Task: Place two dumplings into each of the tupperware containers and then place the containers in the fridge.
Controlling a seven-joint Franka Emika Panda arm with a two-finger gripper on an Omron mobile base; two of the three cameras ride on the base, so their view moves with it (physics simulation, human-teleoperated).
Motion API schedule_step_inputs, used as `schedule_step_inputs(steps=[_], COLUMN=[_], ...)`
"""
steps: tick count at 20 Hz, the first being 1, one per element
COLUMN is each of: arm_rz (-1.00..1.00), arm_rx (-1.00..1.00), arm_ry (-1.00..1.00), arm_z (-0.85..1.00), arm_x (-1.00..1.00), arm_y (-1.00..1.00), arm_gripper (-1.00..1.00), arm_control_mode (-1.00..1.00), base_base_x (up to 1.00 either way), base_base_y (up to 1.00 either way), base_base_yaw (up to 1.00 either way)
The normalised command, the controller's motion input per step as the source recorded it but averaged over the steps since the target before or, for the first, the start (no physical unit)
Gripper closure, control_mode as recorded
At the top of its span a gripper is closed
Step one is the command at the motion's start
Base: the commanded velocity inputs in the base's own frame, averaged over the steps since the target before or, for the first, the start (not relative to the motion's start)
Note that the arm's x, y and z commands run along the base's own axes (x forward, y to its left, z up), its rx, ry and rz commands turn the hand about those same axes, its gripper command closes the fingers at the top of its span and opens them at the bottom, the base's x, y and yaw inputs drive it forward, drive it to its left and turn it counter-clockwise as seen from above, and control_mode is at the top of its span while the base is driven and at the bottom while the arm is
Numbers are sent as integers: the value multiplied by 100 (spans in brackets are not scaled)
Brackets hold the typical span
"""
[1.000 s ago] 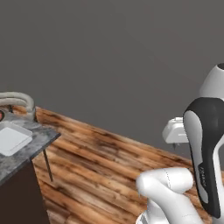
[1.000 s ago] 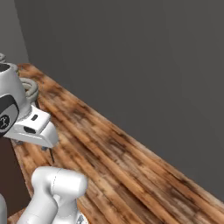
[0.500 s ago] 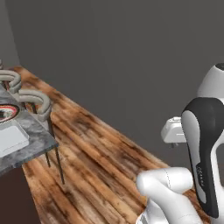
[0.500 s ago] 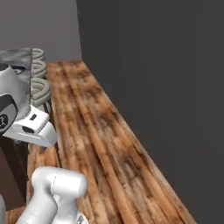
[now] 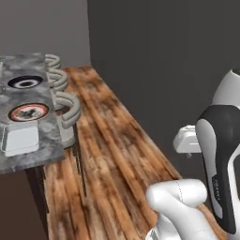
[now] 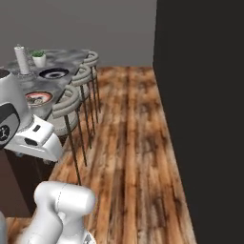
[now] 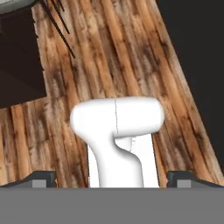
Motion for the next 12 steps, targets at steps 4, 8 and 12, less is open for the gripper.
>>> schedule_step_inputs(steps=[4,8,12], arm_rz=[0,0,0], arm_rx=[0,0,0], arm_ry=[0,0,0], arm_z=[0,0,0], arm_x=[0,0,0], arm_y=[0,0,0], arm_gripper=[-100,-100,-100], arm_control_mode=[100,100,100], base_base_x=[70,57,51], base_base_y=[-40,-54,-71], base_base_yaw=[70,65,58])
